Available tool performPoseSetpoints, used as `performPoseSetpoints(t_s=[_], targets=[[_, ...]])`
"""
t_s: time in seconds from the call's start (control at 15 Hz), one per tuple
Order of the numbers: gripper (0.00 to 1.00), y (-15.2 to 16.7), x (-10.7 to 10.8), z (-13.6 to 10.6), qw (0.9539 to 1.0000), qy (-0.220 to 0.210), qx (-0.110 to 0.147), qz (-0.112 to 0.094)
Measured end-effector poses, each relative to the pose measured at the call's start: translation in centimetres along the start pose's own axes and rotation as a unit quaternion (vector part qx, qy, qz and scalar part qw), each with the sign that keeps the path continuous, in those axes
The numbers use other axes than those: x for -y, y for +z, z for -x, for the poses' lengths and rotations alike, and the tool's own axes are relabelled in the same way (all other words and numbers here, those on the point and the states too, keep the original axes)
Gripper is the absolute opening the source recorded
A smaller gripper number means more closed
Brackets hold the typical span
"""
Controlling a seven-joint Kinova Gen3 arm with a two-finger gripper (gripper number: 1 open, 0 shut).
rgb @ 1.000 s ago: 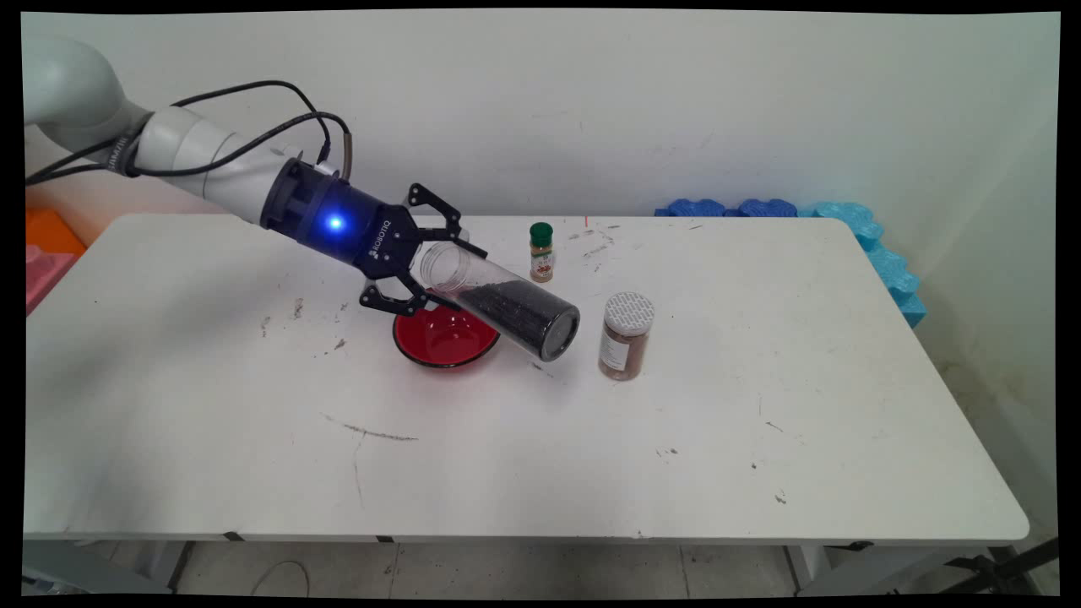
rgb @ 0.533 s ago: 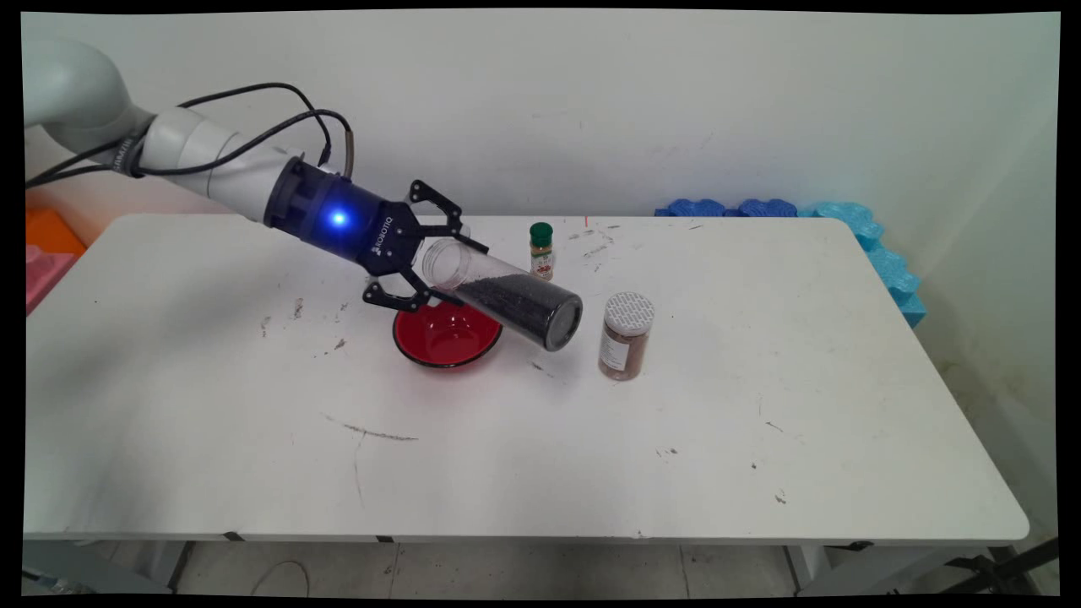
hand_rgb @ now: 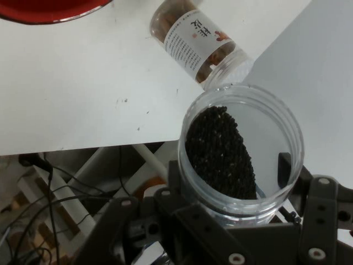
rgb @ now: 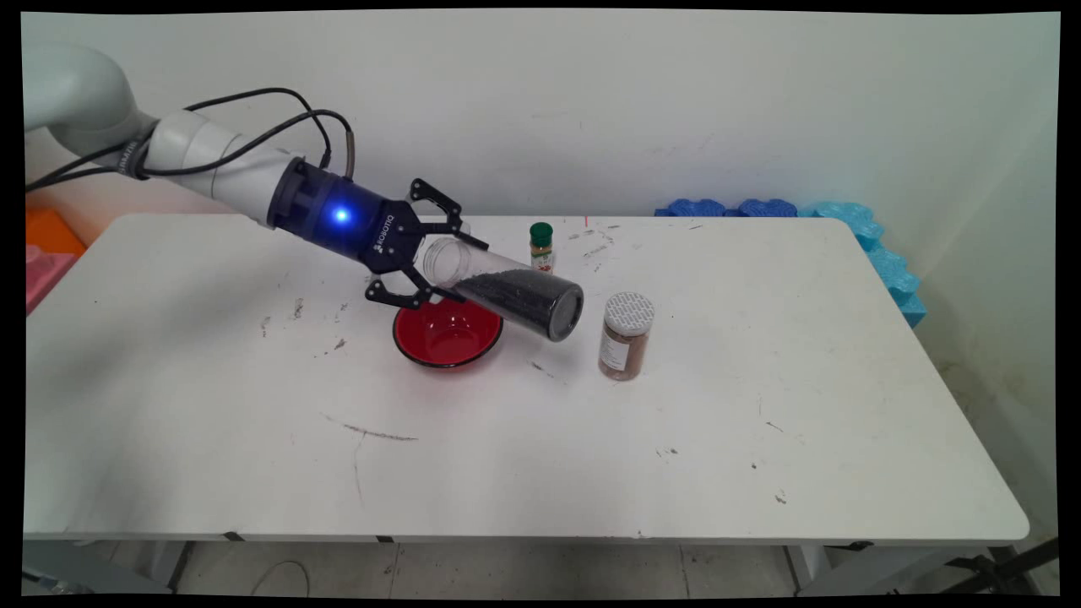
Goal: Pour the black seasoning powder in the red bowl
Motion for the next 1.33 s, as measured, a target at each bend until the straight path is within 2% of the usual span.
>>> performPoseSetpoints(t_s=[1.33], targets=[[0.0,0.6,0.0,-2.0,0.997,-0.076,0.01,0.013]])
